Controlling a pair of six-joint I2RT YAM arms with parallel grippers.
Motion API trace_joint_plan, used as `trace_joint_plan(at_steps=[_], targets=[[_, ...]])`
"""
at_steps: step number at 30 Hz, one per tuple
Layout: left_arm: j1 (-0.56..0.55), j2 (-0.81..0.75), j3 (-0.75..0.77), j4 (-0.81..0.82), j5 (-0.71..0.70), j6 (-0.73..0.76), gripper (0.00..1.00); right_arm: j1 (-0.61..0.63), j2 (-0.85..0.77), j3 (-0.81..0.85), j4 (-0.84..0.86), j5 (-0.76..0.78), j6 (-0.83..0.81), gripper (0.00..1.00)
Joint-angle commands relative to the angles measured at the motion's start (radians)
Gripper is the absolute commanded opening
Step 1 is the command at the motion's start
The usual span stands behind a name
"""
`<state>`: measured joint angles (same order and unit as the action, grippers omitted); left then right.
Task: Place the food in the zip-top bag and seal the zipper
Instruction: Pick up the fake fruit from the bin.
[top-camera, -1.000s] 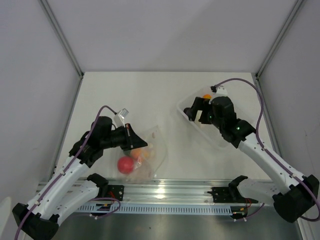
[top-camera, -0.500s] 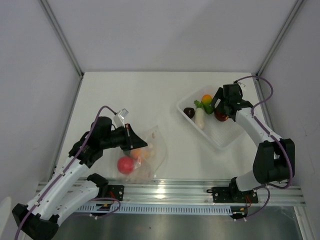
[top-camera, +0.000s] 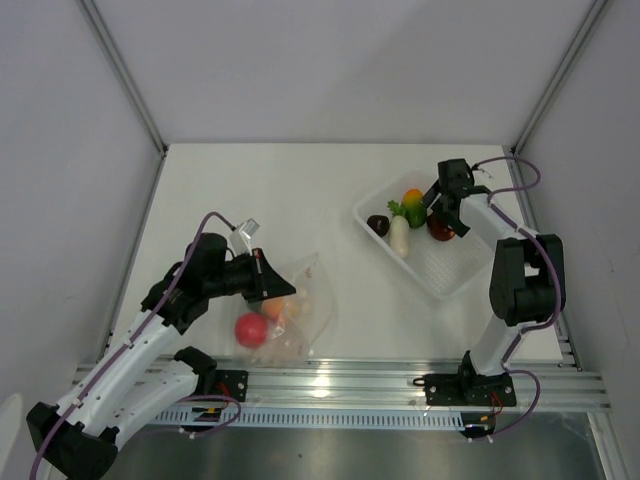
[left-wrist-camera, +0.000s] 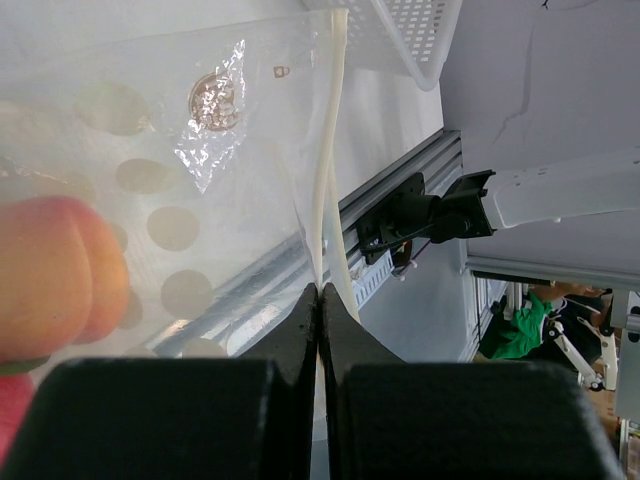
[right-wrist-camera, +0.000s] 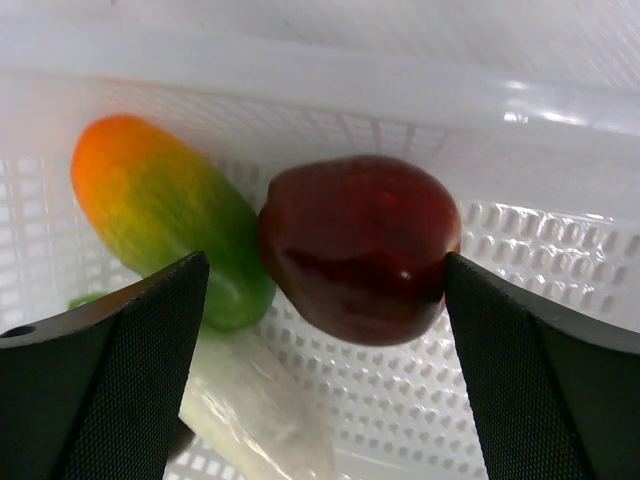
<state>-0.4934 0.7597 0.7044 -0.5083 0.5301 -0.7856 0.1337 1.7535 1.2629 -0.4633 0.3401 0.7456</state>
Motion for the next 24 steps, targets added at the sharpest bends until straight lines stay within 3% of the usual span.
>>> trace_joint_plan(at_steps=[1, 15, 21, 24], targets=[[-0.005, -0.008, -0.005, 0.016, 0.013, 0.013, 0.0, -0.005, 0.053, 0.092, -0.06, 0.088, 0.098, 0.99], [-0.004, 0.0, -0.016, 0.022, 0.011, 0.019, 0.01, -0.011, 0.129, 0.055, -0.037, 0.089, 0.083, 0.99], [-0.004, 0.003, -0.014, 0.022, 0.013, 0.016, 0.0, -0.013, 0.106, 0.036, -0.011, 0.068, 0.054, 0.83], [-0.004, 0.0, -0.01, 0.022, 0.01, 0.016, 0.01, -0.013, 0.072, 0.018, 0.009, 0.054, 0.035, 0.61]])
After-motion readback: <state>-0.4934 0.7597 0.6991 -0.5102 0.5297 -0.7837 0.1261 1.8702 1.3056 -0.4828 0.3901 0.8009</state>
